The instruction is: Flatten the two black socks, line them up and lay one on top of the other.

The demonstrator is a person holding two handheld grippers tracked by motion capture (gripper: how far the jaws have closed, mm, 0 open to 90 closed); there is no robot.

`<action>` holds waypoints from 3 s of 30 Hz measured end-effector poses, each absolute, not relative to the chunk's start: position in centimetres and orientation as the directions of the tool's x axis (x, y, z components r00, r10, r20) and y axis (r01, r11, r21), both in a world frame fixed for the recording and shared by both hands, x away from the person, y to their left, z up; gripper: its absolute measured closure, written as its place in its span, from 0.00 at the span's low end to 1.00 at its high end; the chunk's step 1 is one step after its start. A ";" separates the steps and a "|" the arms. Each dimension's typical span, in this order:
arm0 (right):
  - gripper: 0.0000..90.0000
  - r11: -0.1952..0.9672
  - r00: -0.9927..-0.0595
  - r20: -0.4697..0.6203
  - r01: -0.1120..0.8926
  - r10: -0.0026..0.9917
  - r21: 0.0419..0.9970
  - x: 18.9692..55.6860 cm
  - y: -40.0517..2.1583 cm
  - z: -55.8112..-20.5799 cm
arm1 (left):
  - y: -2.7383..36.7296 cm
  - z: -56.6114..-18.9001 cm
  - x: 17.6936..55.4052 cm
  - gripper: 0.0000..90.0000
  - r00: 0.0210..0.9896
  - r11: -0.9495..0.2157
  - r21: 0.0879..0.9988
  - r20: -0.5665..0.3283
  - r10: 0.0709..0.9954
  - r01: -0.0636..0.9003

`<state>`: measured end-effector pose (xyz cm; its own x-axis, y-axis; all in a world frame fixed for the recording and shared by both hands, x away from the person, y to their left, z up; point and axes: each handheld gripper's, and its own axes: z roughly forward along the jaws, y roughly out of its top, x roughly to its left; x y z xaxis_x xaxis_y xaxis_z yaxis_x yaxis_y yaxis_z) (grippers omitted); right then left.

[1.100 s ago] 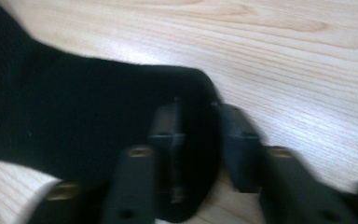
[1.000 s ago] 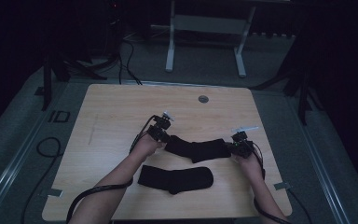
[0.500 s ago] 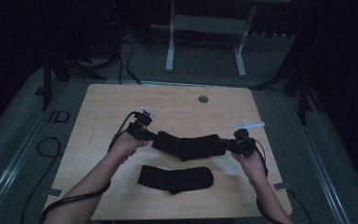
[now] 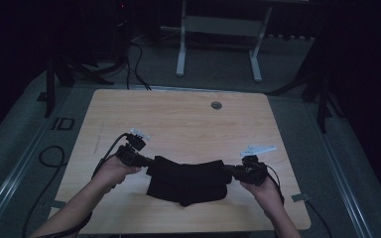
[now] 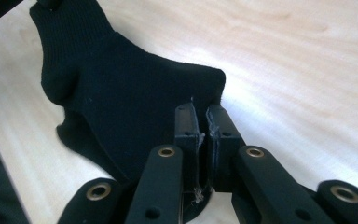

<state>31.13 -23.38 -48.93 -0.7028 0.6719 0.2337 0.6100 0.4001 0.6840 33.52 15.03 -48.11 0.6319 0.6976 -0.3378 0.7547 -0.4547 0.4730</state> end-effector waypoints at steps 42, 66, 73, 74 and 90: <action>0.24 0.441 -0.687 0.167 0.613 0.707 0.656 30.9 -22.7 -53.1 | 14.7 -53.2 32.0 0.37 0.651 -0.495 0.453 -0.304 0.696 0.741; 0.15 0.410 -0.726 0.144 0.527 0.673 0.745 31.9 -23.0 -53.1 | 17.4 -52.7 28.7 0.10 0.628 -0.394 0.631 -0.195 0.753 0.668; 0.15 0.396 -0.714 0.143 0.530 0.685 0.750 32.0 -23.6 -53.3 | 17.5 -52.8 27.9 0.10 0.633 -0.414 0.638 -0.150 0.760 0.649; 0.15 0.396 -0.714 0.143 0.530 0.685 0.750 32.0 -23.6 -53.3 | 17.5 -52.9 27.8 0.10 0.631 -0.408 0.642 -0.155 0.760 0.649; 0.15 0.346 -0.670 0.133 0.532 0.731 0.773 31.8 -26.5 -53.2 | 20.4 -54.1 26.5 0.10 0.550 -0.328 0.680 -0.133 0.824 0.656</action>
